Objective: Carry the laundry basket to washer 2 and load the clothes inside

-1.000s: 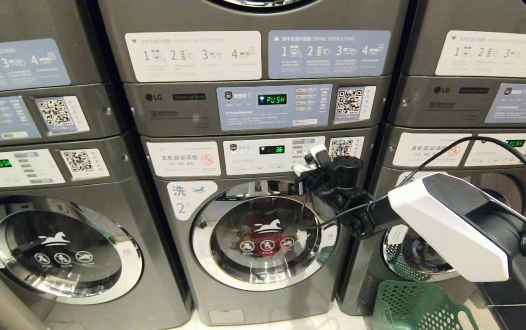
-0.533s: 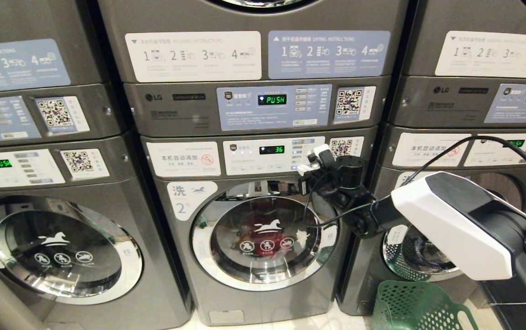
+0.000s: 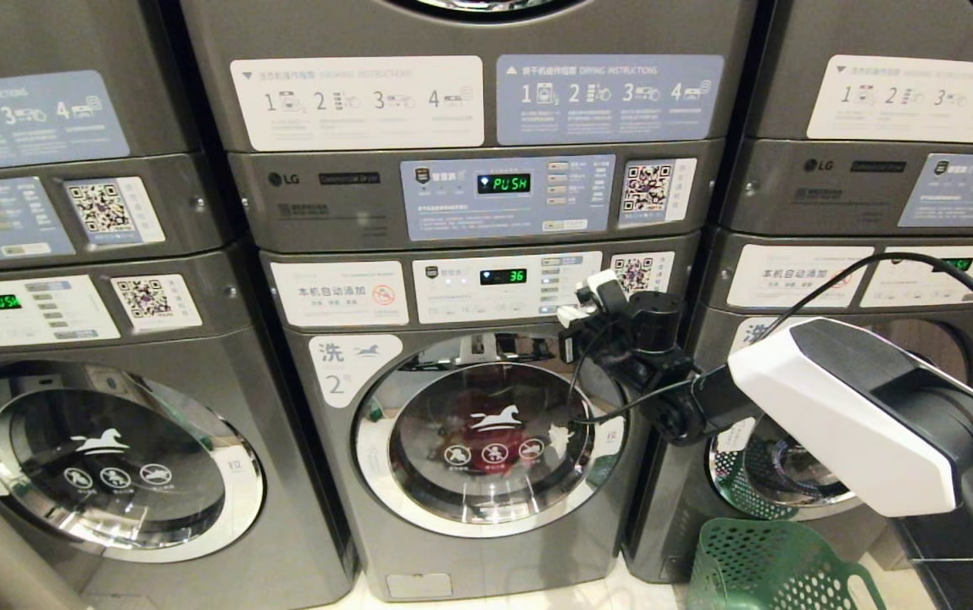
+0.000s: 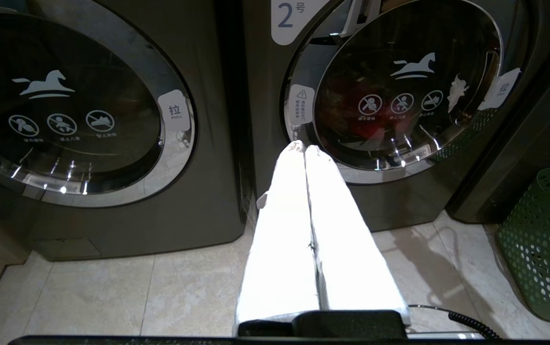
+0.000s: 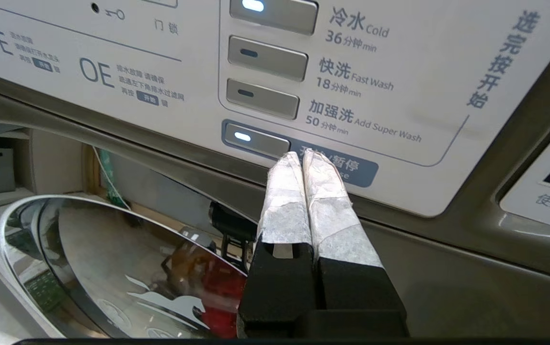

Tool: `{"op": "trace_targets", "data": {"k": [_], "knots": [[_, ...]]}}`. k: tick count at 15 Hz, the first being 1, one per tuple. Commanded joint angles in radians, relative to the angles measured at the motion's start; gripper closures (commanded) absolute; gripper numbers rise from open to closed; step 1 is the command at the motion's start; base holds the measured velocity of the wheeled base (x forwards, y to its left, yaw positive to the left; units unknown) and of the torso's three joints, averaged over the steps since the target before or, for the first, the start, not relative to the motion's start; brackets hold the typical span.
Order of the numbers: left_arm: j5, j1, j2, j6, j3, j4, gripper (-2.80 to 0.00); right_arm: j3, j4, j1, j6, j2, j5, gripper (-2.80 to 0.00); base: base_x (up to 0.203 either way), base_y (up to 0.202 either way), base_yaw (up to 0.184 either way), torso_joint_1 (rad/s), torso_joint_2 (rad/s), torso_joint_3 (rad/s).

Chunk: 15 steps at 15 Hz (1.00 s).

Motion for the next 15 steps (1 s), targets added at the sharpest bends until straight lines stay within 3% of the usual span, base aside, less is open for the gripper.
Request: {"op": "trace_targets", "data": {"k": [1,4,7,11,13,15], "knots": [[0.0,0.0,0.0,0.0,0.0,0.001,0.0,0.022,-0.011,0.001,-0.002,-0.012,0.004,0.0,0.0,0.0,0.0,0.0,0.0,0.0],[0.0,0.0,0.0,0.0,0.0,0.001,0.0,0.205,-0.012,0.001,-0.002,-0.11,0.002,0.0,0.0,0.0,0.0,0.0,0.0,0.0],[0.0,0.0,0.0,0.0,0.0,0.001,0.0,0.575,0.019,0.003,-0.013,-0.348,0.001,0.0,0.0,0.0,0.0,0.0,0.0,0.0],[0.0,0.0,0.0,0.0,0.0,0.001,0.0,1.039,0.088,-0.006,-0.032,-0.84,0.0,0.0,0.0,0.0,0.0,0.0,0.0,0.0],[0.0,0.0,0.0,0.0,0.0,0.001,0.0,1.164,0.156,-0.064,-0.035,-1.122,0.002,0.0,0.0,0.0,0.0,0.0,0.0,0.0],[0.0,0.0,0.0,0.0,0.0,0.001,0.0,1.271,0.249,-0.176,-0.034,-1.424,0.005,0.0,0.0,0.0,0.0,0.0,0.0,0.0]]}}
